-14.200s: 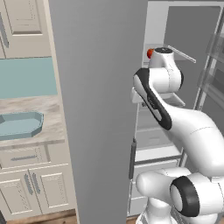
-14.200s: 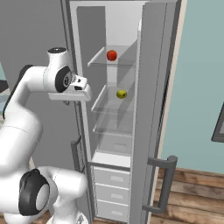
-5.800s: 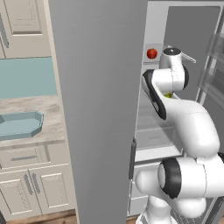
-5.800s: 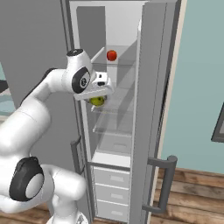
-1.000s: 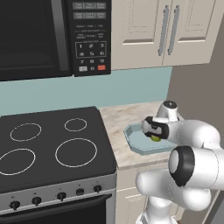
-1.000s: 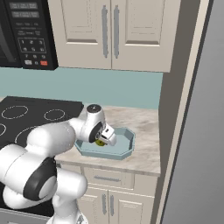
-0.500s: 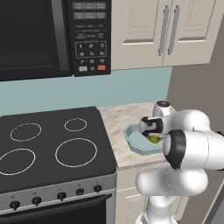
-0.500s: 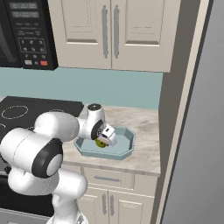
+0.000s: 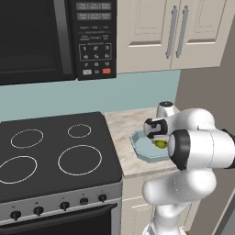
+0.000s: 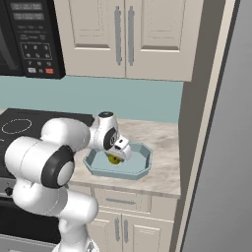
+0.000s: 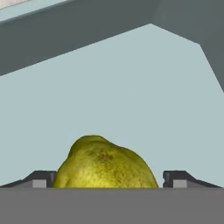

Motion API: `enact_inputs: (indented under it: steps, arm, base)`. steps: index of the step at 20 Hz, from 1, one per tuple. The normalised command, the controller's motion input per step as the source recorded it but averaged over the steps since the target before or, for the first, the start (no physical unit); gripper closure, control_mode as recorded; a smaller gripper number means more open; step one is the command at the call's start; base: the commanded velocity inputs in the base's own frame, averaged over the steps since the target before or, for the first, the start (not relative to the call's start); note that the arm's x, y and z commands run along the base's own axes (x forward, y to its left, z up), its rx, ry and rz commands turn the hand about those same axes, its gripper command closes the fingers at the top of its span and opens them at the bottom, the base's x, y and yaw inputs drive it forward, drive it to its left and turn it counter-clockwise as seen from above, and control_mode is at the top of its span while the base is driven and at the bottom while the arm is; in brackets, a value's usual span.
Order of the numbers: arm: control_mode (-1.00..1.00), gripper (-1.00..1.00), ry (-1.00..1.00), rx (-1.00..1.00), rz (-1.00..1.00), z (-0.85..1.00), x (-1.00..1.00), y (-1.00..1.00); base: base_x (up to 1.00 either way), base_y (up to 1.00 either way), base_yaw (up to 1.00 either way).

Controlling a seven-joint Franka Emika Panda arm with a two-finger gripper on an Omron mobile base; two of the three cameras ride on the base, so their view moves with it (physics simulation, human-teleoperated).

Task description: Pick the apple and pear from the fridge and place them inside the tupperware on the counter.

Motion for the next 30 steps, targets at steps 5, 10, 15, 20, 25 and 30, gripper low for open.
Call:
enact_inputs:
  steps: [5, 10, 15, 20, 25, 30]
  arm:
    - [-1.00, -1.00, -0.05, 0.00, 0.00, -0.01, -0.21, 0.00]
    - [-1.00, -1.00, -0.34, -0.03, 0.00, 0.22, -0.59, 0.00]
    - [-1.00, -1.00, -0.62, -0.11, 0.00, 0.66, -0.67, 0.00]
    - [-1.00, -1.00, -0.46, -0.10, 0.13, 0.77, -0.74, 0.00]
    - [-1.00, -1.00, -0.17, -0.03, 0.33, 0.85, -0.67, 0.00]
    - [-1.00, -1.00, 0.00, 0.00, 0.51, 0.74, -0.61, 0.06]
  base:
    - [0.00, 0.00, 0.00]
    - [0.00, 0.00, 0.00]
    - [0.00, 0.00, 0.00]
    - [0.00, 0.00, 0.00]
    - [0.00, 0.00, 0.00]
    - [0.00, 0.00, 0.00]
